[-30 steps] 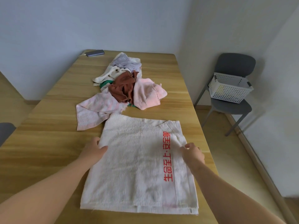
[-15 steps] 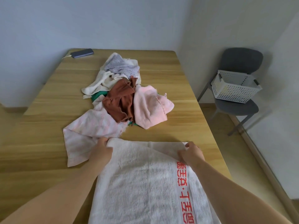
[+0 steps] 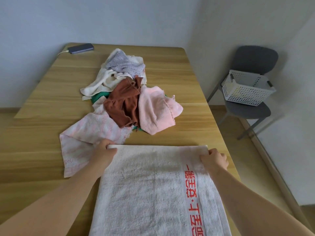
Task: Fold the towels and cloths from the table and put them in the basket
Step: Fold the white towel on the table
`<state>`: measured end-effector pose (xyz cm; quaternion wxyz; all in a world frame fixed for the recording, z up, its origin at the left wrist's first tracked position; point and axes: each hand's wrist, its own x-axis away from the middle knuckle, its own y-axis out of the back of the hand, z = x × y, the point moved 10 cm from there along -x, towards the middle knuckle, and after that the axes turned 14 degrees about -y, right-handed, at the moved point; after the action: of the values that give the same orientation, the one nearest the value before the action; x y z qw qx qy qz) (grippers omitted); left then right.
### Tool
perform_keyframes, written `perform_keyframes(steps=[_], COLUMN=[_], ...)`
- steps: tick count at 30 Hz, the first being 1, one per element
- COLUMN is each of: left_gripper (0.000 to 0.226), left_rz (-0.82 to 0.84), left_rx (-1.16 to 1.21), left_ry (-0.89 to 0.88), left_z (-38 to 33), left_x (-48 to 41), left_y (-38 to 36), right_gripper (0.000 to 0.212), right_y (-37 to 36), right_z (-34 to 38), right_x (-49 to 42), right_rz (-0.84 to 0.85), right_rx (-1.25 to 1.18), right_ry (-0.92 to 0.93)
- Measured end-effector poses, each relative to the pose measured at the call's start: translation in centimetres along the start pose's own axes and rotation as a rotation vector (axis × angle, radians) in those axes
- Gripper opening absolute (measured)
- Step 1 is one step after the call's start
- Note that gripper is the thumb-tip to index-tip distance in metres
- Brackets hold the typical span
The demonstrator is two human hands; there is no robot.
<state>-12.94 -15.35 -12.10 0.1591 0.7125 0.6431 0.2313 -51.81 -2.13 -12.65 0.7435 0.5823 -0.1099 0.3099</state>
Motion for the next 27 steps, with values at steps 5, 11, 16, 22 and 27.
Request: perform_keyframes(steps=[5, 11, 16, 22, 27], left_gripper=[0.009, 0.014, 0.025, 0.019, 0.015], left_rz=[0.097, 0.077, 0.062, 0.103, 0.068], left_rx=[-0.1, -0.115, 0.024, -0.226, -0.35], left_ry=[-0.044, -0.038, -0.082, -0.248, -0.3], left_z=[-0.5, -0.5, -3.1, -7.6, -9.4], left_x=[-0.2, -0.9, -1.2, -1.0, 1.8], left_y=[0.3, 1.5, 1.7, 3.1, 5.0], right_gripper=[0.026, 0.042, 0.003, 0.007, 0.016], right_y=[-1.2, -1.3, 1.2, 5.7, 8.1], right_z=[1.2, 1.5, 1.6, 2.4, 1.4], right_x=[0.1, -0.2, -0.5, 0.9, 3.6], right_rz=[0.115, 0.254, 0.193, 0.106, 0.097], right_rx=[-0.095, -0.231, -0.326, -0.336, -0.292], right_ry=[0.041, 0.037, 0.03, 0.132, 0.221])
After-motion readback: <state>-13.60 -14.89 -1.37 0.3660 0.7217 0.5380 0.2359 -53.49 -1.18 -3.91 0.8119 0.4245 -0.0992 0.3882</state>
